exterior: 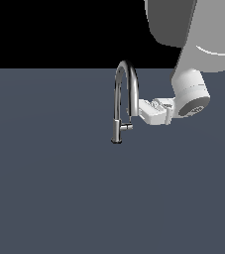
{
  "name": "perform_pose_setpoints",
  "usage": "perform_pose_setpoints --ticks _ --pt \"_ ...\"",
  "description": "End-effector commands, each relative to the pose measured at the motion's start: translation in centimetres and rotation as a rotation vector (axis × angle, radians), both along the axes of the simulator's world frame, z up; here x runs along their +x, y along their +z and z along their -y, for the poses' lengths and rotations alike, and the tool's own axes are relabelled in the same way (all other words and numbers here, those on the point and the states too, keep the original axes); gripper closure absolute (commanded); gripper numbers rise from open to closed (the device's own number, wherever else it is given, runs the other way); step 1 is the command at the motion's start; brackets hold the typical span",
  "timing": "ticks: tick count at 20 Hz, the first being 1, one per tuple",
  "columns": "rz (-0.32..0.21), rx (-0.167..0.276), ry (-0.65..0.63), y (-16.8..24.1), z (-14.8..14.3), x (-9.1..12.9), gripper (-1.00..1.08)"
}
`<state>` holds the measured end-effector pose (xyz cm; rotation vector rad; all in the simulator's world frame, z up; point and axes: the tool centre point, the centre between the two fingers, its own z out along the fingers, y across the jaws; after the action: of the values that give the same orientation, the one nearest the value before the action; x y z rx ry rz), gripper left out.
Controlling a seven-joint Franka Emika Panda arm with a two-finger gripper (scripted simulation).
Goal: Turn on the faucet by rotating a designated handle.
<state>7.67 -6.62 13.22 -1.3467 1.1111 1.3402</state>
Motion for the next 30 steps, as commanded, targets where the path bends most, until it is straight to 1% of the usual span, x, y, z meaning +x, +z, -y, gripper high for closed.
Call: perform_pose_setpoints --ticks 1,13,14,15,30 --pt "0.000 0.000 0.000 0.1 0.1 -0.4 1.08" --pt "0.000 0.000 0.000 0.7 0.5 -2.6 1.08" --pt "0.000 0.000 0.000 0.7 0.5 -2.6 1.08" --pt "0.002 0.005 0.007 0.5 -0.4 -2.3 1.08" --pt "0.001 0.001 0.001 -1.5 1.1 -6.5 1.08"
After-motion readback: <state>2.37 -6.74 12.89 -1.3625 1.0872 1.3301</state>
